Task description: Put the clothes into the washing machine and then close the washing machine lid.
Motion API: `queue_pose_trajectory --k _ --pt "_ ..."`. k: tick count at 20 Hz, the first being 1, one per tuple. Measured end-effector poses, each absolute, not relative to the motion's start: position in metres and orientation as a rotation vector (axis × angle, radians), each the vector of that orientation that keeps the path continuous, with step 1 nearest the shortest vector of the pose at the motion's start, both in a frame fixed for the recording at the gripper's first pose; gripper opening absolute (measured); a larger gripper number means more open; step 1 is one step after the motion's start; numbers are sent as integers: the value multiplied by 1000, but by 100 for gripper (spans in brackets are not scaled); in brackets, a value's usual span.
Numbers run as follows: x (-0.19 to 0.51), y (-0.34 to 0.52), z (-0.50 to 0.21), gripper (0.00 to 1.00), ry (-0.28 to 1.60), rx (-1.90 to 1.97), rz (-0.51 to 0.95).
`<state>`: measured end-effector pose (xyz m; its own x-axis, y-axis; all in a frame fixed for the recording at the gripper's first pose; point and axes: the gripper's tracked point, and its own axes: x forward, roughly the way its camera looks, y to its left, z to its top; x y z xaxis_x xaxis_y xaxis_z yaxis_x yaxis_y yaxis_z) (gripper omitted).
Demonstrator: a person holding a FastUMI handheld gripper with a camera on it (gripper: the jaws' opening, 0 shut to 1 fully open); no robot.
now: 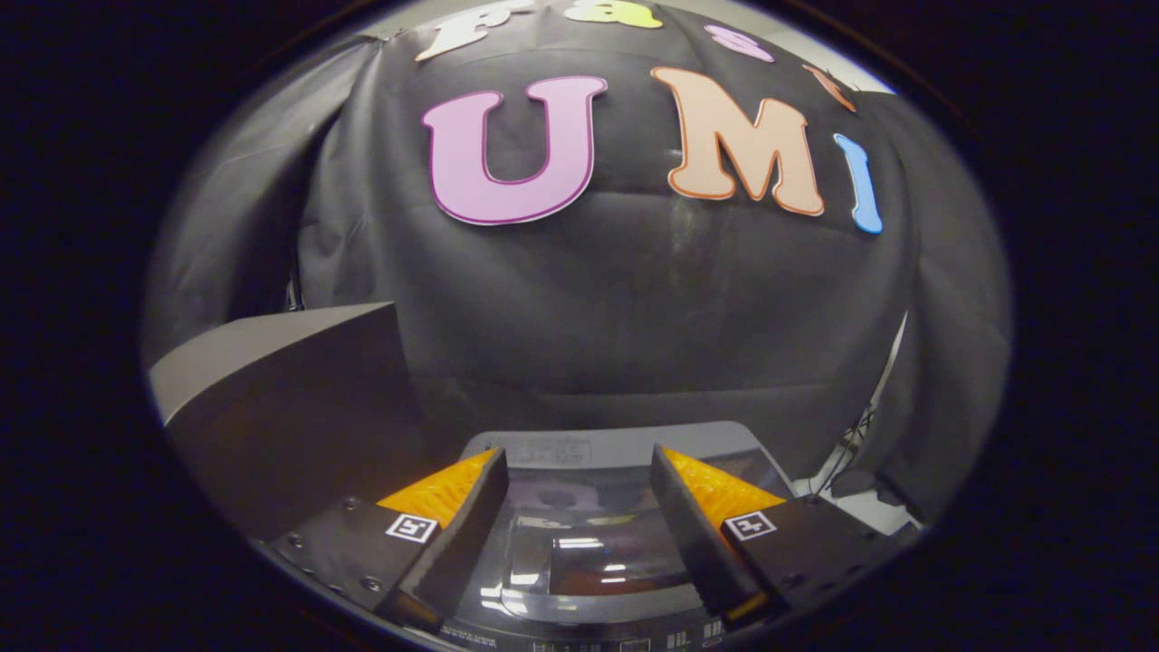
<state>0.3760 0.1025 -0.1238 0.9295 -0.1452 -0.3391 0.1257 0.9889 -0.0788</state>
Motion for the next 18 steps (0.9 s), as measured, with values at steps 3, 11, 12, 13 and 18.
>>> queue_pose_trajectory --k 3,11,12,13,18 --pt "354 102 -125 99 362 -69 -144" --pt "293 104 -102 99 332 -51 -178" --pt "284 106 -97 99 328 -52 -176" --pt "276 107 -91 99 324 -57 -177" --pt "235 110 -48 99 263 -62 -170"
